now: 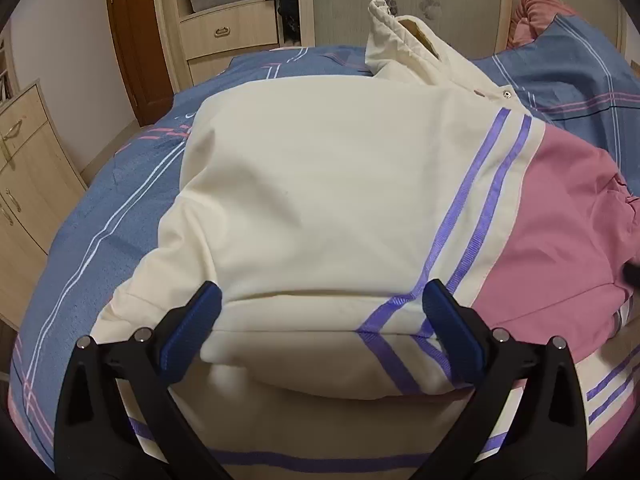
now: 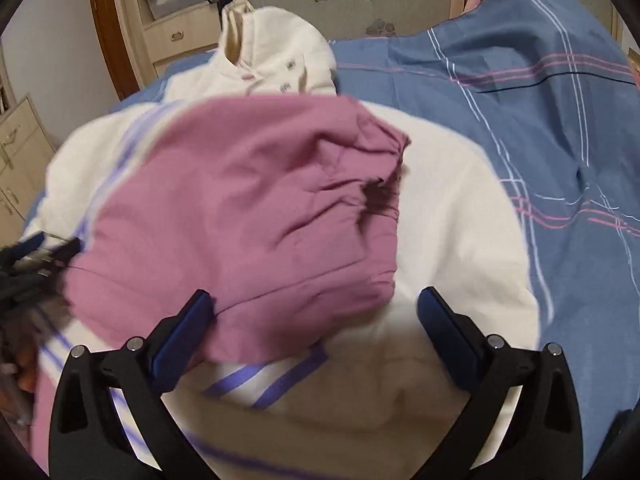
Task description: Fold large clothes
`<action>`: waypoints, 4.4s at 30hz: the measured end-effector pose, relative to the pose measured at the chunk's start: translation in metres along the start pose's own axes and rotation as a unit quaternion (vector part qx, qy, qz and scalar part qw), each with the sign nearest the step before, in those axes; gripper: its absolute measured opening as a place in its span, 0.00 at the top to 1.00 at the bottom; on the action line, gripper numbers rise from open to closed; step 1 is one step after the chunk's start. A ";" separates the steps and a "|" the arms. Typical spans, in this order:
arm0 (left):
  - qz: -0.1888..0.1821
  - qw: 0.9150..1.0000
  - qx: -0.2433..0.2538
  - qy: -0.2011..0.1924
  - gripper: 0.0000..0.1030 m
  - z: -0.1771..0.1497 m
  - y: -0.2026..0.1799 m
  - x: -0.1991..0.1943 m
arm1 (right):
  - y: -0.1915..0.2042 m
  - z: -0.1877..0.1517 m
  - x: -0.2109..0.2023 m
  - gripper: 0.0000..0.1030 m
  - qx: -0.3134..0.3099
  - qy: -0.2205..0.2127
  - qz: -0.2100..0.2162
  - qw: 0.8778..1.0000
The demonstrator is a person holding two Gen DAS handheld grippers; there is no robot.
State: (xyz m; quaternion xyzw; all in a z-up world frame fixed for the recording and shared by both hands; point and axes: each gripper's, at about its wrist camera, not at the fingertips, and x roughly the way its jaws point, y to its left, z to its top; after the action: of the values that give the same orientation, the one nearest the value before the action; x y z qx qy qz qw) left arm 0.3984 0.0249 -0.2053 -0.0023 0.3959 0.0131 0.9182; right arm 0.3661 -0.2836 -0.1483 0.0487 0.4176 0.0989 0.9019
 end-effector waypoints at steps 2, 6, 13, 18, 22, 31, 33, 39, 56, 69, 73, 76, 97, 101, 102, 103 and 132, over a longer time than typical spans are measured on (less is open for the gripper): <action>-0.008 1.000 -0.006 0.001 0.02 0.000 0.003 0.001 | 0.002 0.021 -0.031 0.01 0.004 -0.047 0.040 0.998; -0.013 1.000 -0.009 -0.003 0.02 -0.001 0.005 -0.001 | 0.016 0.092 -0.037 0.01 -0.009 -0.080 0.042 0.996; -0.031 0.999 -0.020 -0.014 0.02 -0.005 0.010 0.000 | 0.080 0.218 0.097 0.01 -0.069 -0.029 -0.090 0.993; -0.050 0.998 -0.032 -0.022 0.02 -0.007 0.017 0.000 | 0.109 0.263 0.171 0.03 -0.035 -0.036 -0.091 0.995; -0.061 0.997 -0.039 -0.025 0.02 -0.008 0.020 0.000 | 0.114 0.276 0.230 0.12 -0.040 0.016 -0.141 0.989; -0.061 0.997 -0.038 -0.022 0.02 -0.008 0.021 0.003 | 0.132 0.230 0.081 0.94 -0.075 -0.150 -0.057 0.984; -0.062 0.997 -0.039 -0.022 0.02 -0.007 0.022 0.003 | 0.141 0.182 0.015 0.94 -0.098 -0.194 0.003 0.976; -0.076 0.995 -0.056 -0.029 0.02 -0.009 0.030 -0.002 | 0.127 0.000 -0.081 0.81 -0.184 -0.149 0.055 0.970; -0.075 0.994 -0.069 -0.042 0.02 -0.023 0.035 -0.011 | 0.081 -0.058 -0.206 0.31 -0.040 -0.194 0.082 0.977; -0.090 0.992 -0.077 -0.045 0.02 -0.026 0.040 -0.008 | 0.144 -0.054 -0.092 0.01 -0.051 -0.065 -0.009 0.997; -0.093 0.991 -0.079 -0.046 0.02 -0.028 0.042 -0.009 | 0.146 -0.053 -0.065 0.14 -0.029 -0.072 0.039 0.996; -0.096 0.991 -0.082 -0.047 0.02 -0.029 0.044 -0.009 | 0.136 -0.034 -0.066 0.77 0.043 -0.055 0.179 0.981; -0.095 0.971 -0.156 -0.151 0.04 -0.023 0.070 -0.086 | 0.010 -0.082 -0.120 0.41 0.229 -0.150 0.145 0.951; -0.127 0.973 -0.109 -0.161 0.03 -0.003 0.034 -0.127 | 0.062 -0.022 -0.132 0.44 0.067 -0.215 0.097 0.969; -0.141 0.975 -0.088 -0.145 0.02 0.001 0.016 -0.128 | 0.067 -0.016 -0.127 0.45 0.052 -0.219 0.107 0.968; -0.152 0.978 -0.065 -0.125 0.02 0.002 -0.001 -0.124 | 0.075 -0.003 -0.120 0.51 0.040 -0.220 0.118 0.967; -0.137 0.990 0.019 -0.011 0.02 -0.052 -0.051 -0.026 | 0.057 -0.023 -0.037 0.11 -0.002 -0.201 0.026 0.979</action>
State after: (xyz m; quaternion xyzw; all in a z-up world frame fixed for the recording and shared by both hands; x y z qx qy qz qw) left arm 0.3441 -0.0272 -0.2222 -0.0393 0.3819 -0.1205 0.9155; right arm 0.3173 -0.2359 -0.1262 0.0763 0.2263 0.1114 0.9647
